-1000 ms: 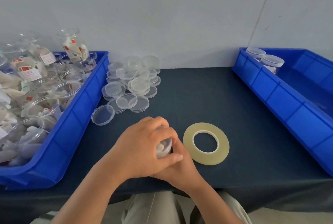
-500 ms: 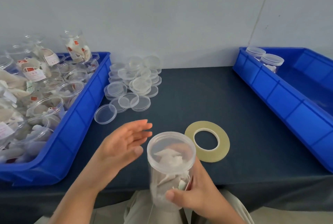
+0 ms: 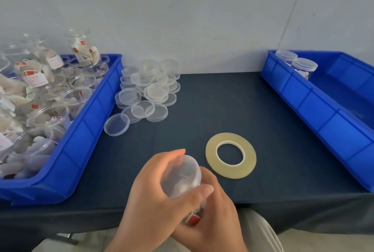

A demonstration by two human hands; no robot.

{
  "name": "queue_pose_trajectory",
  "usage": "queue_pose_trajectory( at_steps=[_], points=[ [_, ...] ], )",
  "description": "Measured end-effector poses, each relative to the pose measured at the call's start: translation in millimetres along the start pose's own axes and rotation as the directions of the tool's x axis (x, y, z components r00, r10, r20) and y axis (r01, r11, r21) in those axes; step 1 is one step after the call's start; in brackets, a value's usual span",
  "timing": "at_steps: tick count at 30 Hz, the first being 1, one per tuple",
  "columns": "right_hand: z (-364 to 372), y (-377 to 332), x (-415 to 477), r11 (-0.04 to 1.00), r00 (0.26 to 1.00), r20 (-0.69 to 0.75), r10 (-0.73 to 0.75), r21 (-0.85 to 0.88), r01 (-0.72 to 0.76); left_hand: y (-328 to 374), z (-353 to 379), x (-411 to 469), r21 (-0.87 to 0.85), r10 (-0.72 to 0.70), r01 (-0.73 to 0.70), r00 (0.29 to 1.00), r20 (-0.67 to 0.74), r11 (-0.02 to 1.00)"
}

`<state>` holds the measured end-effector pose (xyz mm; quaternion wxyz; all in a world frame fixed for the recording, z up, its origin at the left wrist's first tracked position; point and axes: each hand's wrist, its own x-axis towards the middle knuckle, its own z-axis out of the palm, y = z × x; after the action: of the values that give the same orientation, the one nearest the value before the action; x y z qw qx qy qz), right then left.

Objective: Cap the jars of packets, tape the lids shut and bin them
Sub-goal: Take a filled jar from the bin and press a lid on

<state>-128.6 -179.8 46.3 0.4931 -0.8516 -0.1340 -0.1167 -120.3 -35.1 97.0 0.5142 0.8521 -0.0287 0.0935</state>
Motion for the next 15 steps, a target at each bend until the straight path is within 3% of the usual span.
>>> queue_pose_trajectory(
  at_steps=[2, 4, 6, 7, 10, 12, 14, 15],
  points=[
    [-7.8, 2.8, 2.0, 0.943, 0.981, 0.188, 0.056, 0.314, -0.114, -2.2, -5.9, 2.2, -0.106, 0.043, -0.032, 0.993, 0.111, 0.994],
    [-19.4, -0.2, 8.4, 0.775, 0.904, 0.426, -0.039, 0.584, -0.242, -4.7, -12.7, 4.8, -0.191, 0.049, -0.001, 0.969, 0.242, 0.981],
    [-25.1, 2.1, 12.0, 0.7, 0.862, 0.493, -0.113, 0.655, -0.283, -7.3, -16.0, 5.5, -0.247, 0.065, 0.009, 0.955, 0.288, 0.969],
    [-24.8, 4.4, 13.1, 0.715, 0.874, 0.475, -0.103, 0.646, -0.267, -7.6, -16.4, 5.0, -0.266, 0.065, 0.015, 0.954, 0.291, 0.964],
    [-13.6, 8.1, 7.4, 0.845, 0.941, 0.337, -0.01, 0.507, -0.172, -9.9, -15.7, 3.1, -0.241, 0.045, 0.013, 0.971, 0.236, 0.97],
    [-3.6, 9.7, 0.6, 0.979, 0.987, 0.161, 0.019, 0.199, -0.051, -9.3, -15.1, 2.5, -0.131, 0.004, 0.019, 0.985, 0.171, 0.991],
    [5.7, 13.6, -5.6, 0.988, 0.999, 0.031, -0.044, -0.144, 0.048, -8.2, -12.0, 0.5, -0.042, -0.092, 0.099, 0.986, 0.137, 0.994],
    [9.2, 14.3, -8.2, 0.981, 0.999, 0.011, -0.046, -0.188, 0.047, -8.1, -8.9, -1.3, -0.035, -0.132, 0.137, 0.984, 0.122, 0.99]
  ],
)
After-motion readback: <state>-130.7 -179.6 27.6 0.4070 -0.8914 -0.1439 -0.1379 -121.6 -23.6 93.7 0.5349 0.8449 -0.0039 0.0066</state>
